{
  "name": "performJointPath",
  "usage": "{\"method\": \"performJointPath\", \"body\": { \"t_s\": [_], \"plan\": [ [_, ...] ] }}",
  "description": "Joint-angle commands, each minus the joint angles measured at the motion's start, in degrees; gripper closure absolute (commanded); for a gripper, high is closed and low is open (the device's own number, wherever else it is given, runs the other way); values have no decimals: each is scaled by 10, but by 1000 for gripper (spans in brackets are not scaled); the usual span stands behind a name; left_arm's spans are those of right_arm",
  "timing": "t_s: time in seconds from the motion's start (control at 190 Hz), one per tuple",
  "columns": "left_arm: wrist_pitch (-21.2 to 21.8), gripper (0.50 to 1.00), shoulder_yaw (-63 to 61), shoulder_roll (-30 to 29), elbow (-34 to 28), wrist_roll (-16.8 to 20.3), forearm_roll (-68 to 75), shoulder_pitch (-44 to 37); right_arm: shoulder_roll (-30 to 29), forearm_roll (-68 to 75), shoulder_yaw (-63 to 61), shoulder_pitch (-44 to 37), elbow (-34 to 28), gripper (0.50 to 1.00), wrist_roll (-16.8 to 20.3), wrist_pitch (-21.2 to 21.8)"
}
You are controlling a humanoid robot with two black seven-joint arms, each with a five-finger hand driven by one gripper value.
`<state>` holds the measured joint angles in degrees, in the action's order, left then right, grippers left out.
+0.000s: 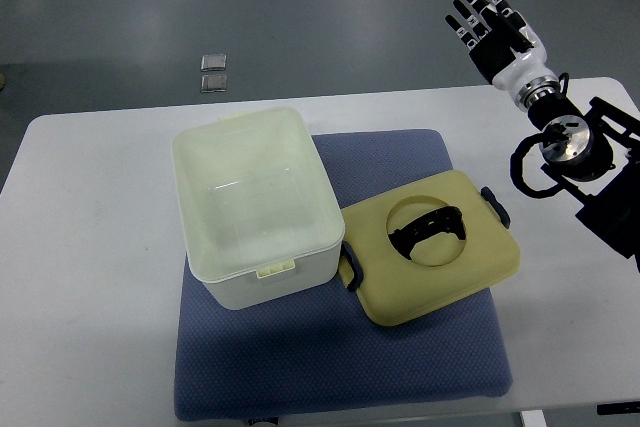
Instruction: Open white storage box with right hand
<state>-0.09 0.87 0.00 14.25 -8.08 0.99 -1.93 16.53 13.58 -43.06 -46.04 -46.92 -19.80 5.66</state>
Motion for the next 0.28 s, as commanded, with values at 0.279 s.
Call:
{"method": "performJointPath", "body": {
  "t_s": [0.279],
  "plan": [
    [0, 500, 0, 0, -1, 1, 0, 0, -19, -51, -4, 27, 3, 570, -16, 72]
  ]
}}
